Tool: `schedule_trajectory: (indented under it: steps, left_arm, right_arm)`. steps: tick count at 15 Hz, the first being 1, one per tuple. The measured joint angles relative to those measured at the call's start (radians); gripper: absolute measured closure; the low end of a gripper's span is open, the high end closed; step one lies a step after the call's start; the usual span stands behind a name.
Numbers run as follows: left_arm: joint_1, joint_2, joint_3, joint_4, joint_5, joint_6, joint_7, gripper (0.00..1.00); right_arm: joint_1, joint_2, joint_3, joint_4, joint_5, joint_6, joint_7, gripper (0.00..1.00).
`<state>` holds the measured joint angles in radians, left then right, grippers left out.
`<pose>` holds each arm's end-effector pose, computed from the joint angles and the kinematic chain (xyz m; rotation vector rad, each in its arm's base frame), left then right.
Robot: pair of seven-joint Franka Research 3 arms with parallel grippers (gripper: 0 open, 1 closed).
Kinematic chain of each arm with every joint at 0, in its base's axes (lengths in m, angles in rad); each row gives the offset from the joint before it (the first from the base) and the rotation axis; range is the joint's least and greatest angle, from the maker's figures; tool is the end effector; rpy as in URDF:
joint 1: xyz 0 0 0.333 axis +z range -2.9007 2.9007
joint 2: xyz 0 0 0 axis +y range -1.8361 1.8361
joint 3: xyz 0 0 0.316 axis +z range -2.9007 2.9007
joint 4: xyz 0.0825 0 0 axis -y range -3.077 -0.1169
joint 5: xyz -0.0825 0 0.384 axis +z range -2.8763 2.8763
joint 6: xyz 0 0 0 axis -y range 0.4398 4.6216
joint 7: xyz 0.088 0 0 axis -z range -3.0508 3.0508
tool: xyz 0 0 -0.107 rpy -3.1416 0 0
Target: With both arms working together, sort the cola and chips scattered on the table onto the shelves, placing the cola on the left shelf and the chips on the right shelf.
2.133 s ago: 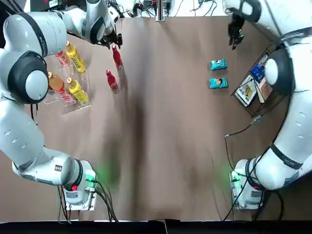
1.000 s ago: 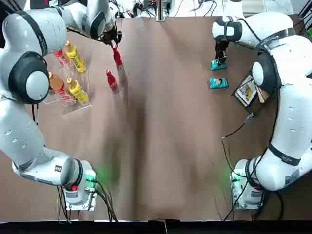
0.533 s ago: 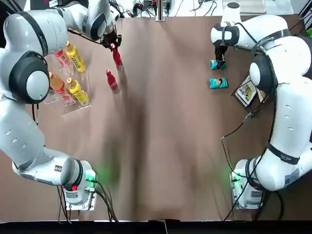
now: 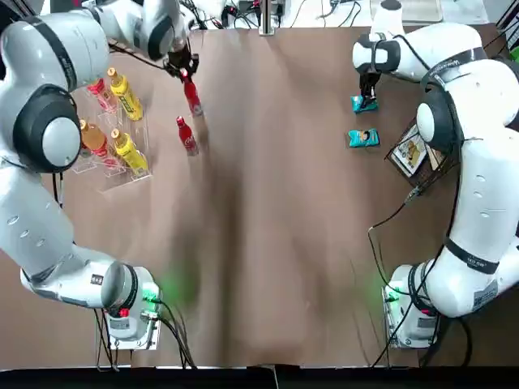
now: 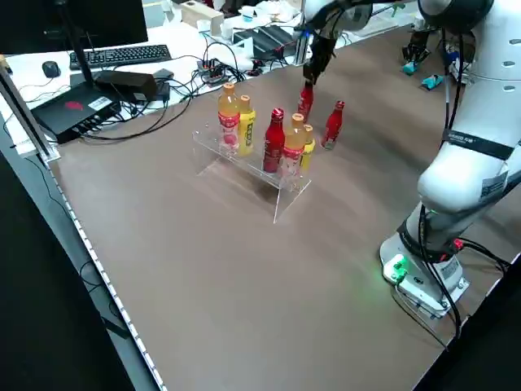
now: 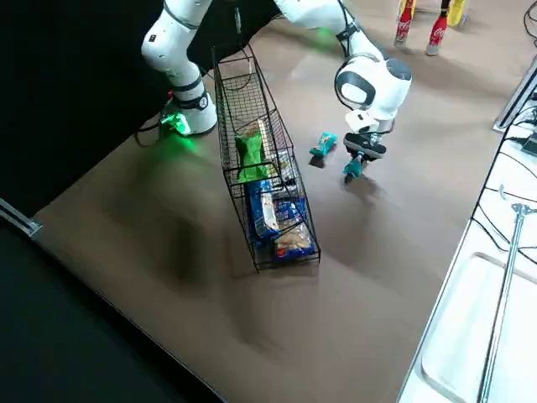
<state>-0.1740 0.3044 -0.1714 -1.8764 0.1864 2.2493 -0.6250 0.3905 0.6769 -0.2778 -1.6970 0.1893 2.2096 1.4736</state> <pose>0.5973 -0.2028 0.3594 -3.0724 -0.2734 -0.1732 0.6537 0.0968 0.2025 2.2747 -1.9904 -0.1057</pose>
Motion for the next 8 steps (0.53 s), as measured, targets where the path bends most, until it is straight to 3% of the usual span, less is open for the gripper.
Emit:
schedule_trajectory:
  steps: [4,8]
  left_arm:
    - [0.058,-0.118,0.005,0.134,0.007,-0.347,0.136,0.68]
    - [0.183,-0.258,0.005,0.145,0.008,-0.513,0.406,0.68]
  right_arm:
    - [0.0,-0.09,-0.038,0.061,-0.035,-0.226,-0.08,0.76]
    - [-0.004,-0.236,-0.066,0.135,-0.168,-0.52,-0.199,0.76]
